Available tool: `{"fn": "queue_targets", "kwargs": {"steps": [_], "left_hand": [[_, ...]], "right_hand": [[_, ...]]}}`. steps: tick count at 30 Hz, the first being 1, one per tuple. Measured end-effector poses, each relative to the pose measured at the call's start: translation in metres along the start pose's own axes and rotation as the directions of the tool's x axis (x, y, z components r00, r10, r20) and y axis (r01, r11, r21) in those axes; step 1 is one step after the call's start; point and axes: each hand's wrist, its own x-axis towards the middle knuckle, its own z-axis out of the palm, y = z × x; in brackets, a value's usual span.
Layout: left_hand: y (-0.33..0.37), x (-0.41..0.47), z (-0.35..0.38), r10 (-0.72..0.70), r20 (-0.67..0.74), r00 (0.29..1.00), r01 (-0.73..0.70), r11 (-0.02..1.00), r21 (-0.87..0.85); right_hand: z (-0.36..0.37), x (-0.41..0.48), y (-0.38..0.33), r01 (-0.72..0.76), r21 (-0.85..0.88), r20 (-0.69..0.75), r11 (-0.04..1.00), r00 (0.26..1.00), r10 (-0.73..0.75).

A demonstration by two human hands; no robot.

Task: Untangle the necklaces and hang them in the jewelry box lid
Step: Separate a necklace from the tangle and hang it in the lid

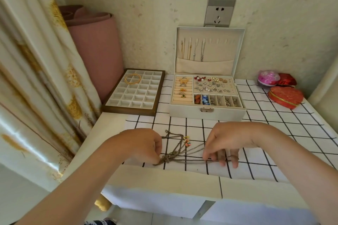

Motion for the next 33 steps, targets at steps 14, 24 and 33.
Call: {"fn": "queue_targets", "kwargs": {"steps": [14,24,33], "left_hand": [[0.016,0.044,0.023,0.380,-0.388,0.840,-0.337,0.925,0.175],[0.005,0.034,0.003,0.164,-0.345,0.924,-0.108,0.978,0.176],[0.006,0.032,0.008,0.297,-0.305,0.905,-0.254,0.952,0.172]], "right_hand": [[0.010,0.021,0.008,0.161,-0.377,-0.396,0.912,0.862,-0.316],[-0.010,0.013,0.019,-0.091,-0.458,-0.344,0.884,0.935,-0.082],[0.024,0.047,-0.012,0.276,-0.487,-0.369,0.829,0.795,-0.481]]}}
